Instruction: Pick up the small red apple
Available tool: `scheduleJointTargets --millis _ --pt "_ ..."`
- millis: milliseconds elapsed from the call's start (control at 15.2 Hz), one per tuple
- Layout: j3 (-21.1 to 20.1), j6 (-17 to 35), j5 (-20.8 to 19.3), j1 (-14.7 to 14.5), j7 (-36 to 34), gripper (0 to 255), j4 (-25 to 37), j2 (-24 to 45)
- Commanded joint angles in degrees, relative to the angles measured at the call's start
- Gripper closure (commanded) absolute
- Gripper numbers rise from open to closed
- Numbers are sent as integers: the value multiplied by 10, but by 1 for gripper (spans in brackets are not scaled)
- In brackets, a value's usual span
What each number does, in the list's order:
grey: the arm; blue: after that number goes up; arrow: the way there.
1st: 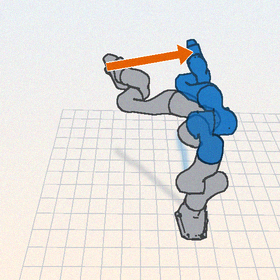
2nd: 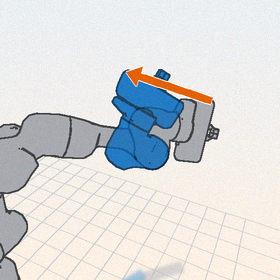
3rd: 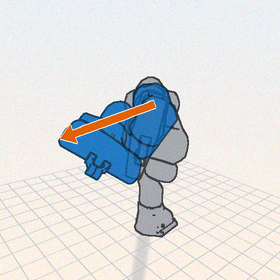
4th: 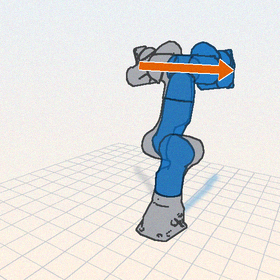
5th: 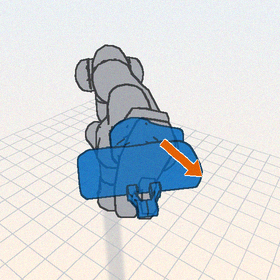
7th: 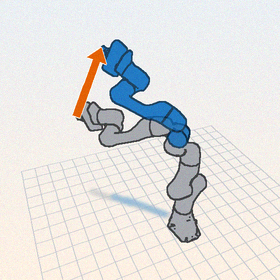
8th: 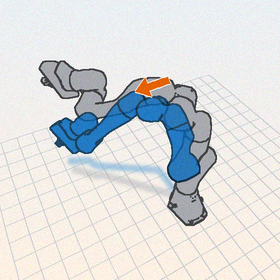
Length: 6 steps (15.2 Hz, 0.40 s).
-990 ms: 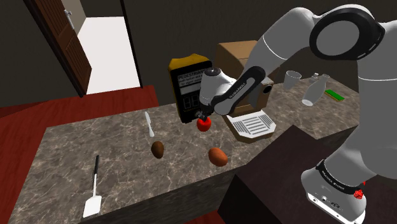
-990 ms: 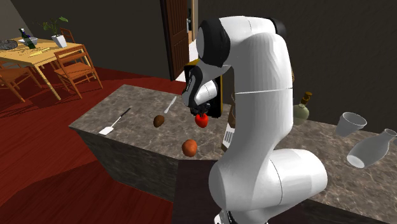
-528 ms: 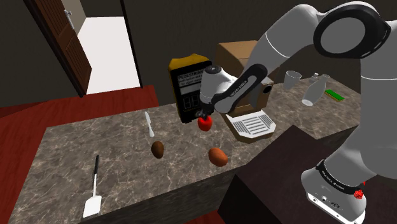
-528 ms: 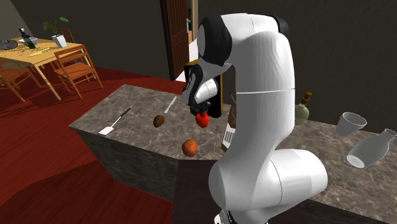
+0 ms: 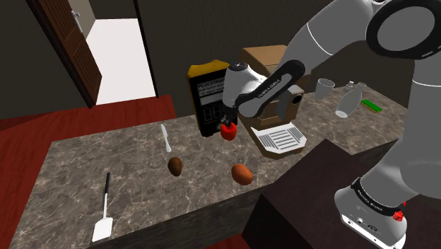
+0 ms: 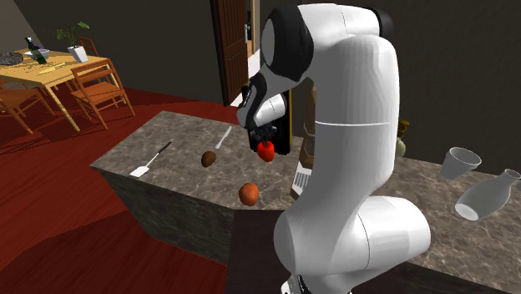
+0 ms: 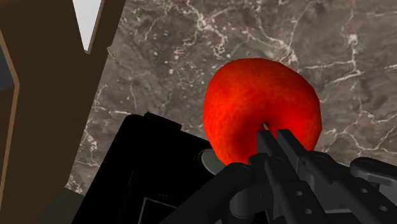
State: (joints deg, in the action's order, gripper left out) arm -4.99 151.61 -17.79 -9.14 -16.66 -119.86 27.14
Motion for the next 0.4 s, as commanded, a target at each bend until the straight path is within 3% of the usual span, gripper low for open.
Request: scheduleJointTargets --millis 0,330 --pt "-4 -10 4 2 4 255 -2 -13" --pt "-9 -28 12 6 12 255 -4 -33"
